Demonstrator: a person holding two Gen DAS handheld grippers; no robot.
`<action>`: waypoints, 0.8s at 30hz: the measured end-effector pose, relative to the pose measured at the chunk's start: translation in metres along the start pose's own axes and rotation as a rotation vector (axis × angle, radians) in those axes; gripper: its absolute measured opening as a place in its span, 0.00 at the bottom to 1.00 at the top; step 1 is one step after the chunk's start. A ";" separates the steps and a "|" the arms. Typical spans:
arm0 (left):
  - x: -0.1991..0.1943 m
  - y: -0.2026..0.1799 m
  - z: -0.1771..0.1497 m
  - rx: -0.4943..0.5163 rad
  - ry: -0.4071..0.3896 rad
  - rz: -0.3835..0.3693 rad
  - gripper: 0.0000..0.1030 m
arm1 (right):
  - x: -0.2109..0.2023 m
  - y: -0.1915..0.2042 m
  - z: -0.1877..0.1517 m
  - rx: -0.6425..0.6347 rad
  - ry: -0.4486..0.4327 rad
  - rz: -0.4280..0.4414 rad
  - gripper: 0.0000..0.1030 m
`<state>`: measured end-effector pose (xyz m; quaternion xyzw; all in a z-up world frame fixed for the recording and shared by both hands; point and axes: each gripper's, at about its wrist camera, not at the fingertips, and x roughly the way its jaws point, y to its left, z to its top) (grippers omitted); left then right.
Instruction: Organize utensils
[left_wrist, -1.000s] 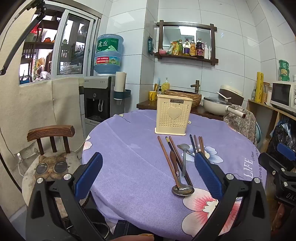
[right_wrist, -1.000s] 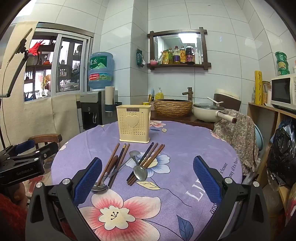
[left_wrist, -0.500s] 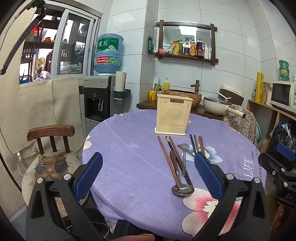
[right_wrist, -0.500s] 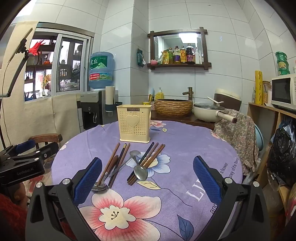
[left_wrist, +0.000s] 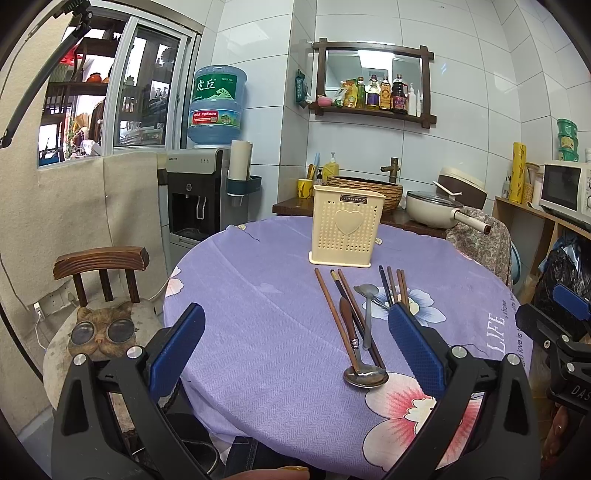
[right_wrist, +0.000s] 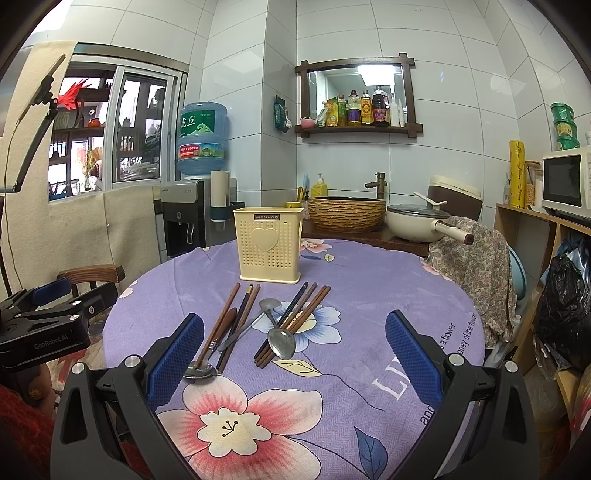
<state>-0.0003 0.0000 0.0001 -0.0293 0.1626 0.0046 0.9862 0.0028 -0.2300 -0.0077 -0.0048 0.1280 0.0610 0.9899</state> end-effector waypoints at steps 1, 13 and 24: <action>0.000 0.000 0.000 0.000 0.000 0.000 0.95 | 0.000 0.000 0.000 0.000 0.001 0.000 0.94; 0.000 0.000 0.000 -0.001 0.003 0.000 0.95 | 0.001 0.001 0.000 0.000 0.002 -0.001 0.94; 0.005 0.003 -0.006 0.000 0.004 0.001 0.95 | 0.002 0.001 -0.001 0.000 0.003 -0.001 0.94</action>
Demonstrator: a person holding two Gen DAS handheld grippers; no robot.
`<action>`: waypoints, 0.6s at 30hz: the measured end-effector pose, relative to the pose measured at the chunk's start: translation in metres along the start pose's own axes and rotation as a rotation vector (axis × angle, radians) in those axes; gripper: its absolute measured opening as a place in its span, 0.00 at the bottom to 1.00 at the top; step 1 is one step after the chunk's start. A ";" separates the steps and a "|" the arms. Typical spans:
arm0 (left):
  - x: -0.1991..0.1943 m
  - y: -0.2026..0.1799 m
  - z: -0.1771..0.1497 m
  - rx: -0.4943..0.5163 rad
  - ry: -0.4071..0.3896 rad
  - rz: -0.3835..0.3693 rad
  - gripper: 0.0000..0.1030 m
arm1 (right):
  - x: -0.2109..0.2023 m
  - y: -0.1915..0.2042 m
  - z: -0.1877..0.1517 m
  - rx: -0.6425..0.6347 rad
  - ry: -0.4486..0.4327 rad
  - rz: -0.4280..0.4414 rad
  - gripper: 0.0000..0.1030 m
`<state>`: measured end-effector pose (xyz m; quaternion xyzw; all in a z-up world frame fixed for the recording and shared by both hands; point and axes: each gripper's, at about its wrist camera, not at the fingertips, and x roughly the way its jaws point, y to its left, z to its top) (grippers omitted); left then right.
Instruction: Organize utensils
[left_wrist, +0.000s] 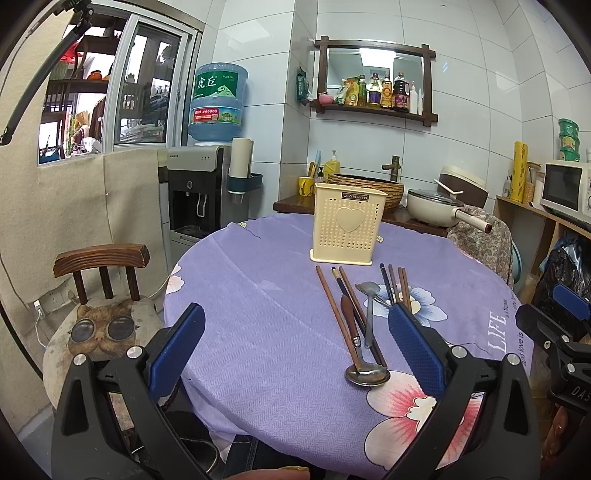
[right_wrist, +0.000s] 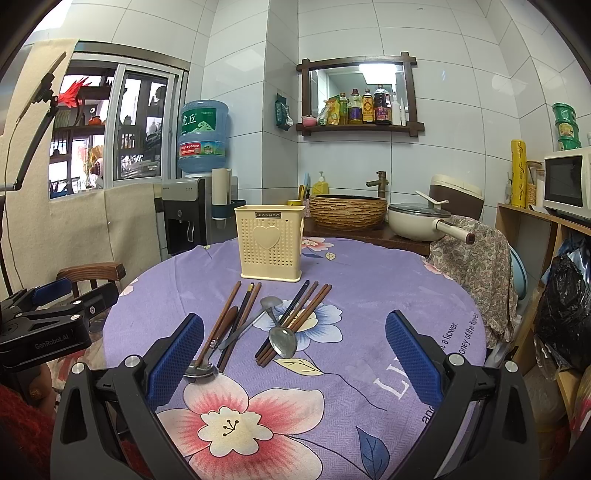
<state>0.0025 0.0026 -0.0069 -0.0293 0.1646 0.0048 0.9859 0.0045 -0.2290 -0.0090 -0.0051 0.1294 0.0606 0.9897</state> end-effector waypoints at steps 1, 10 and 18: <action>0.000 0.000 0.000 0.000 0.001 0.000 0.95 | 0.000 0.000 0.000 0.000 0.001 0.000 0.94; 0.000 0.000 0.001 -0.001 0.002 0.000 0.95 | 0.001 0.000 0.000 0.000 0.001 0.000 0.94; 0.000 0.000 0.001 -0.001 0.004 0.000 0.95 | 0.001 0.000 0.000 0.000 0.002 0.001 0.94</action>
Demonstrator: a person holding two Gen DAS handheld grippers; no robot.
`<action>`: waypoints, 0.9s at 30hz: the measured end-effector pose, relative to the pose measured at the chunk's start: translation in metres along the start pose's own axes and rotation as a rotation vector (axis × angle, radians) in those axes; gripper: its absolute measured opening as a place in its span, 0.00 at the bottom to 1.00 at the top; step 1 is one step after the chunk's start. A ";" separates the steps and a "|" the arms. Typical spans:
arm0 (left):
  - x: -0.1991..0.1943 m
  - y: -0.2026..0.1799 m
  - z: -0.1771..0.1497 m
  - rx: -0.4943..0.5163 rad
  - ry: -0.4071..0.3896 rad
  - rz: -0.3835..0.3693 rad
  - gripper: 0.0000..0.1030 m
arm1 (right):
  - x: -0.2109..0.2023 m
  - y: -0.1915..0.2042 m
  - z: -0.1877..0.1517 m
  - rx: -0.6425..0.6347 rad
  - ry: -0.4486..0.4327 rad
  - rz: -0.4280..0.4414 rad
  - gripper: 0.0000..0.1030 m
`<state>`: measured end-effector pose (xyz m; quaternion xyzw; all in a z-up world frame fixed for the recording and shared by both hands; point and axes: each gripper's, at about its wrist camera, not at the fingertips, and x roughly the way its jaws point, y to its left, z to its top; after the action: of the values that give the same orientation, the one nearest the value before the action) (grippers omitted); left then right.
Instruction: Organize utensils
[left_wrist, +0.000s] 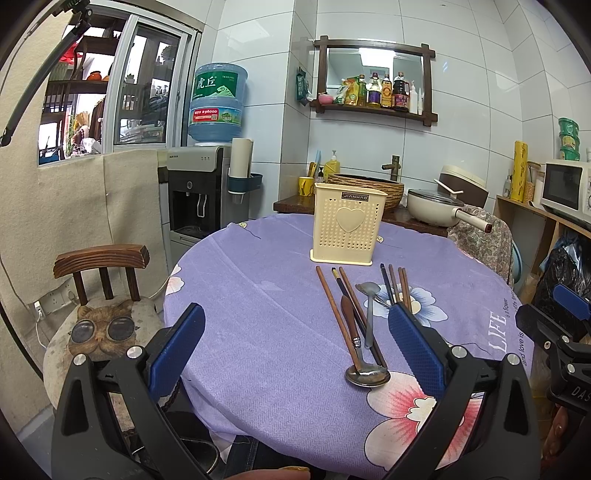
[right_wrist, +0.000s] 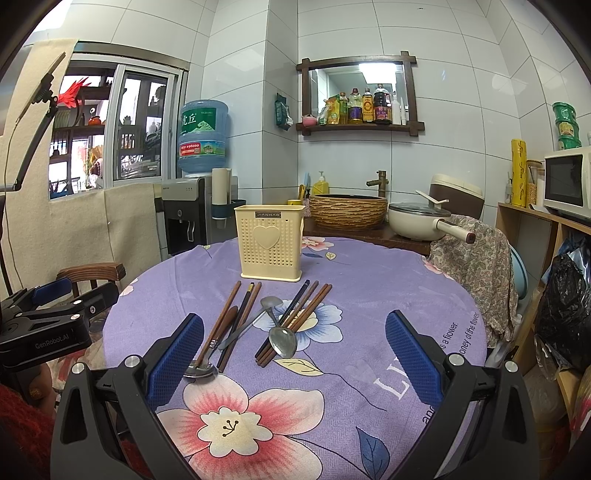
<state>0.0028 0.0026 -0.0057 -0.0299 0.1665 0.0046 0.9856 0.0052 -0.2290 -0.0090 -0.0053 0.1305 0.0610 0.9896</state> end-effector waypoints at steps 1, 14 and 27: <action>0.000 0.000 -0.001 0.000 0.000 0.000 0.95 | 0.000 0.000 0.000 0.000 -0.001 0.000 0.94; 0.000 -0.002 -0.008 0.000 0.000 0.000 0.95 | 0.000 0.000 0.000 0.000 0.001 0.000 0.94; 0.003 -0.002 -0.007 0.000 0.003 0.001 0.95 | 0.000 0.000 0.000 0.001 0.005 0.001 0.94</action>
<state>0.0036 0.0006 -0.0128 -0.0300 0.1679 0.0053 0.9853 0.0054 -0.2289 -0.0093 -0.0047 0.1331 0.0613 0.9892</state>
